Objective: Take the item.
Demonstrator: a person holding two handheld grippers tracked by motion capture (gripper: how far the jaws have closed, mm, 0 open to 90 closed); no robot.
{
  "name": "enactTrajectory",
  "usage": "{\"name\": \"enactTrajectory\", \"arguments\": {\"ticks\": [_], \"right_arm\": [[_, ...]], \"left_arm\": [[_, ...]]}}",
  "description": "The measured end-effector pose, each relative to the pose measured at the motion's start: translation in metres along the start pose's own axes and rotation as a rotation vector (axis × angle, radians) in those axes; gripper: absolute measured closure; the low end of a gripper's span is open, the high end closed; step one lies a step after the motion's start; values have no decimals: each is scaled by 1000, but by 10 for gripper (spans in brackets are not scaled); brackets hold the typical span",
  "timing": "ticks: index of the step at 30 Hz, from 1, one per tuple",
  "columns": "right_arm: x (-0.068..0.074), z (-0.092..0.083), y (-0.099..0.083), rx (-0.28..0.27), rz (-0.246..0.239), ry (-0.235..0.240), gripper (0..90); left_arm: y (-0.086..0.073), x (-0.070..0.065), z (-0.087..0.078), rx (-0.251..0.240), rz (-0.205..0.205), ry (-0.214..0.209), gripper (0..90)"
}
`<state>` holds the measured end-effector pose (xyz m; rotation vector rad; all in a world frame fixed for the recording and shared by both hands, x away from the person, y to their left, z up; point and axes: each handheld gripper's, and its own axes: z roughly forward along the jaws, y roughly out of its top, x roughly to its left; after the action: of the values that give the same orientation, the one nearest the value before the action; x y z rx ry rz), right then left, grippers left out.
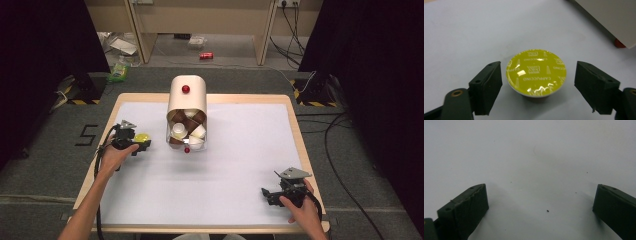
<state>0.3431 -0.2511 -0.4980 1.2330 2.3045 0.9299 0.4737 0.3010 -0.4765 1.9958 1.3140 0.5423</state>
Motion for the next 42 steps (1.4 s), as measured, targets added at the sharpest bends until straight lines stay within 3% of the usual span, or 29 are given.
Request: {"name": "enactTrajectory", "arguments": {"ticks": [22,42], "right_arm": [[0,0,0,0,1,0,4],[0,0,0,0,1,0,4]], "left_arm": [[-17,-4,-26,-27,-44,-10,170],[-33,-34,-55,-111,-40,-36,175]]}}
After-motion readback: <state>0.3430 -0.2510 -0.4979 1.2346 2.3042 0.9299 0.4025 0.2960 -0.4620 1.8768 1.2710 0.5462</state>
